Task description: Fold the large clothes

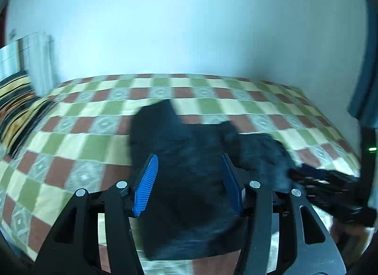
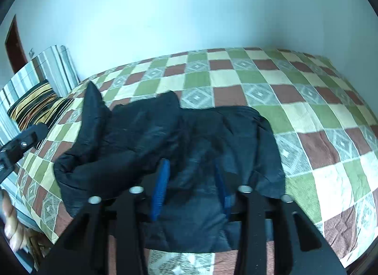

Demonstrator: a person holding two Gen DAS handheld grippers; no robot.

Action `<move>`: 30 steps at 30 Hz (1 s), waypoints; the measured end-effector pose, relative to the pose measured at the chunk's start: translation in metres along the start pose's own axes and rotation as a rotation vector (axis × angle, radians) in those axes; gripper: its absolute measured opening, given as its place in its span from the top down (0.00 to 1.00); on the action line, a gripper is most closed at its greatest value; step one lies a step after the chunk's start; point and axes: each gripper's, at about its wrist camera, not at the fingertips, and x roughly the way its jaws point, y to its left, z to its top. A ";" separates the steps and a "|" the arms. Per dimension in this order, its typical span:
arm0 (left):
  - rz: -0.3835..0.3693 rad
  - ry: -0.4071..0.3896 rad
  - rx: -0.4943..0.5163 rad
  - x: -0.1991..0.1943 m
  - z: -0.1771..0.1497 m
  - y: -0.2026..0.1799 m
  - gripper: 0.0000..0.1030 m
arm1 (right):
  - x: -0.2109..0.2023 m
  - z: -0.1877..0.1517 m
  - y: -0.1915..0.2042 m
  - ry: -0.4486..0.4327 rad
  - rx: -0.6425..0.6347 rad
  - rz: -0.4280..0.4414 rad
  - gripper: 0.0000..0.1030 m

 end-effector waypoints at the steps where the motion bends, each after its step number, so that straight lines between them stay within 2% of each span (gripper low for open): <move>1: 0.024 0.003 -0.025 0.003 -0.002 0.014 0.46 | -0.001 0.002 0.006 -0.005 -0.011 0.004 0.55; 5: 0.073 0.063 -0.140 0.026 -0.016 0.065 0.46 | 0.000 0.012 0.039 -0.015 -0.076 0.033 0.55; 9: 0.085 0.110 -0.189 0.047 -0.028 0.092 0.46 | 0.011 0.023 0.074 -0.001 -0.127 0.073 0.55; 14: 0.088 0.124 -0.178 0.060 -0.034 0.100 0.46 | 0.029 0.035 0.114 0.023 -0.167 0.110 0.54; 16: 0.079 0.133 -0.180 0.065 -0.036 0.102 0.46 | 0.039 0.036 0.127 0.042 -0.193 0.099 0.45; 18: 0.075 0.140 -0.183 0.070 -0.038 0.103 0.46 | 0.052 0.033 0.136 0.074 -0.209 0.081 0.44; 22: 0.058 0.151 -0.190 0.077 -0.042 0.103 0.46 | 0.071 0.023 0.136 0.138 -0.188 0.072 0.42; 26: 0.053 0.161 -0.184 0.084 -0.044 0.101 0.46 | 0.074 0.019 0.136 0.159 -0.184 0.111 0.42; 27: 0.053 0.164 -0.184 0.086 -0.044 0.101 0.46 | 0.073 0.017 0.137 0.161 -0.192 0.113 0.42; 30: 0.050 0.168 -0.188 0.088 -0.045 0.101 0.46 | 0.075 0.016 0.138 0.188 -0.192 0.140 0.58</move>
